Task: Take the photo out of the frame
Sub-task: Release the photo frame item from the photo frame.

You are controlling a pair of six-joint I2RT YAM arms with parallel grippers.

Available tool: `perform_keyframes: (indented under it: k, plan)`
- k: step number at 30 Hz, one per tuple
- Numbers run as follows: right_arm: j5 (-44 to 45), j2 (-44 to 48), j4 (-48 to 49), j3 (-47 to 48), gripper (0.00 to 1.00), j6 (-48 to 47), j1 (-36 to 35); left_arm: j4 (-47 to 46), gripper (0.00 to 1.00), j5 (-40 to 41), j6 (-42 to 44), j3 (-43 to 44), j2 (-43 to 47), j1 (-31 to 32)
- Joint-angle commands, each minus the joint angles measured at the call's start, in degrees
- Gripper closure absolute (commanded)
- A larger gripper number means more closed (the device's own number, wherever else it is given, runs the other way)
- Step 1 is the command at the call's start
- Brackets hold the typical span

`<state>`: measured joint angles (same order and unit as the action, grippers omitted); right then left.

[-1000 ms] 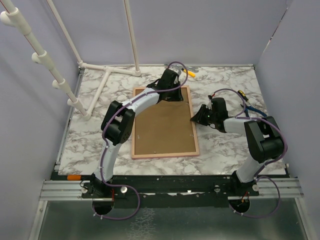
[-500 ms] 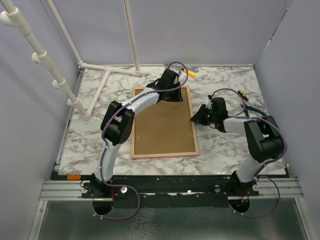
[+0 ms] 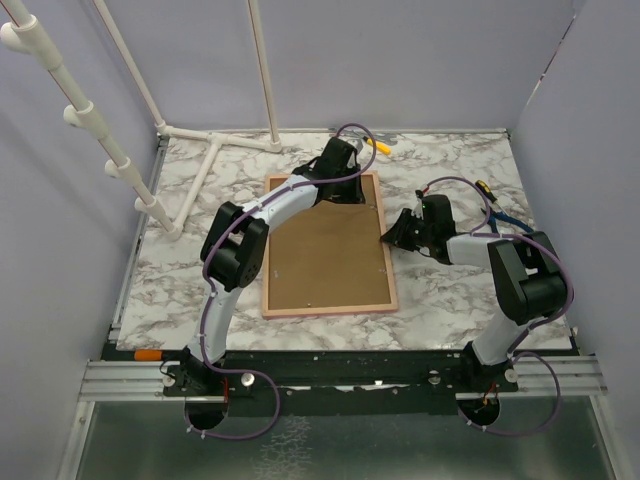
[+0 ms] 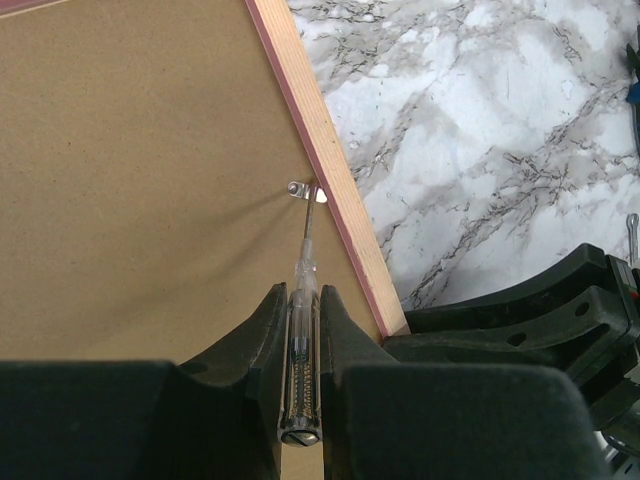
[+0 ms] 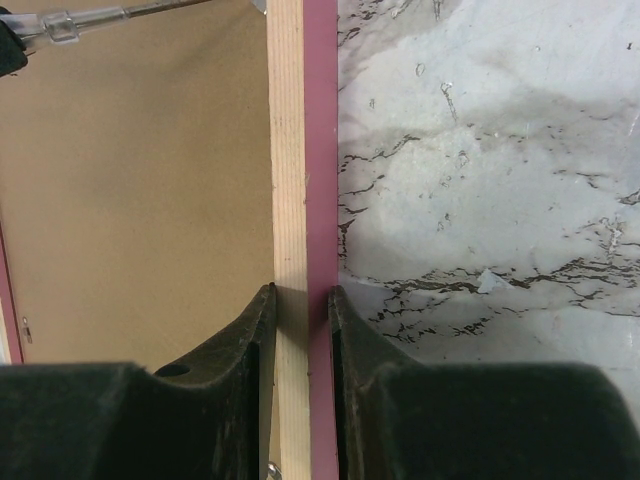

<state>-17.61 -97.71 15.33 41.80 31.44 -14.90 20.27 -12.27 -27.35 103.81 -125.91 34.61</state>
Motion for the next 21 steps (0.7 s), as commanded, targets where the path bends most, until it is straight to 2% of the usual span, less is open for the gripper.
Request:
perform_keyframes:
  k: [1,13,21]
  plan:
    - [-0.9,-1.5,-0.1,1.2,0.77,-0.2,-0.1,7.5,1.0,-2.5,1.1,-0.1,0.7,0.4]
    - [-1.0,-1.6,-0.2,1.2,0.77,-0.2,-0.1,15.7,1.0,-1.3,3.3,4.6,-1.1,0.5]
    - [-1.1,-1.6,-0.1,1.2,0.77,-0.2,-0.1,14.8,1.0,-0.8,2.9,4.9,-0.2,0.5]
